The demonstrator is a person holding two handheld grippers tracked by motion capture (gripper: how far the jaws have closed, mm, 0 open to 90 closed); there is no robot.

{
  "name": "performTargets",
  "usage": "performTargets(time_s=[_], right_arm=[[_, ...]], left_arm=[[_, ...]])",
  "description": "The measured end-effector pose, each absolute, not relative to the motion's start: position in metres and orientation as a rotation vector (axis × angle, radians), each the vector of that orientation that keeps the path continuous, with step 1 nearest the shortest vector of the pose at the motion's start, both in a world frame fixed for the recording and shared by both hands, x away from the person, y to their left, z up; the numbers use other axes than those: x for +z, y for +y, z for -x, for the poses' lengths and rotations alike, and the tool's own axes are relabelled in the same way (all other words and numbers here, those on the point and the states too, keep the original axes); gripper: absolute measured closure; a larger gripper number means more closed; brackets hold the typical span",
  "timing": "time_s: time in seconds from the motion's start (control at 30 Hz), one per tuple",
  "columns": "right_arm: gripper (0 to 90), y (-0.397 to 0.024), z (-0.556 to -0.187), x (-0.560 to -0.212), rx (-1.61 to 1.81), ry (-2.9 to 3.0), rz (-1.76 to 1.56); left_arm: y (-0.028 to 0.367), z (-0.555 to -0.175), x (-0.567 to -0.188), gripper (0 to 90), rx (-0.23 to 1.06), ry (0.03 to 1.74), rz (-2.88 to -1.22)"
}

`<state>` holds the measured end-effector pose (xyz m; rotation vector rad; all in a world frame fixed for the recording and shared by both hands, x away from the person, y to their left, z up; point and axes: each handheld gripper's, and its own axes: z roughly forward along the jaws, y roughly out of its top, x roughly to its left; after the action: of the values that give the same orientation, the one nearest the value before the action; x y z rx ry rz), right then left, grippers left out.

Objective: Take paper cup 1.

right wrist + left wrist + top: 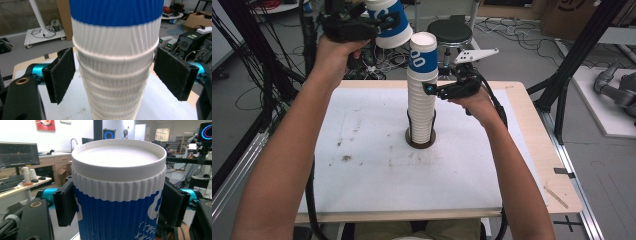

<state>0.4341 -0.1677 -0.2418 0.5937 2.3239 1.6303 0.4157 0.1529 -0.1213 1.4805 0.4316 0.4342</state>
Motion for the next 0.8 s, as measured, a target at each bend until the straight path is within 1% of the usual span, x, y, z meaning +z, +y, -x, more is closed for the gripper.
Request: performTargets(time_s=[0.13,0.2,0.3,0.33,0.53,0.57,0.63,0.67,0.7,0.77,0.8], right_arm=[[18.0,-0.172,-0.432,-0.244,1.605,2.343,-0.602],[18.0,-0.176,-0.429,-0.246,1.588,2.349,-0.603],[18.0,-0.180,-0.425,-0.248,1.557,2.361,-0.604],[18.0,-0.182,-0.424,-0.249,1.552,2.356,-0.592],[18.0,-0.200,-0.412,-0.263,1.519,2.357,-0.608],[18.0,-0.203,-0.410,-0.265,1.512,2.352,-0.610],[18.0,-0.213,-0.402,-0.274,1.497,2.342,-0.636],[18.1,-0.217,-0.398,-0.278,1.473,2.332,-0.645],[18.0,-0.222,-0.394,-0.284,1.472,2.329,-0.653],[18.4,-0.229,-0.388,-0.293,1.451,2.332,-0.674],[18.6,-0.235,-0.385,-0.300,1.471,2.332,-0.687]], left_arm=[[0.169,-0.412,-0.136,26.0,0.441,0.445,-1.497],[0.181,-0.407,-0.154,26.0,0.446,0.455,-1.509],[0.191,-0.402,-0.170,26.0,0.450,0.463,-1.531],[0.193,-0.401,-0.175,26.0,0.433,0.461,-1.533],[0.199,-0.388,-0.205,25.9,0.424,0.438,-1.567],[0.199,-0.384,-0.214,25.9,0.418,0.441,-1.571],[0.198,-0.380,-0.231,25.9,0.405,0.443,-1.578],[0.198,-0.380,-0.231,25.9,0.405,0.443,-1.578],[0.197,-0.375,-0.247,25.9,0.410,0.443,-1.602],[0.196,-0.371,-0.259,25.8,0.411,0.446,-1.599],[0.196,-0.371,-0.259,25.8,0.411,0.446,-1.599]])
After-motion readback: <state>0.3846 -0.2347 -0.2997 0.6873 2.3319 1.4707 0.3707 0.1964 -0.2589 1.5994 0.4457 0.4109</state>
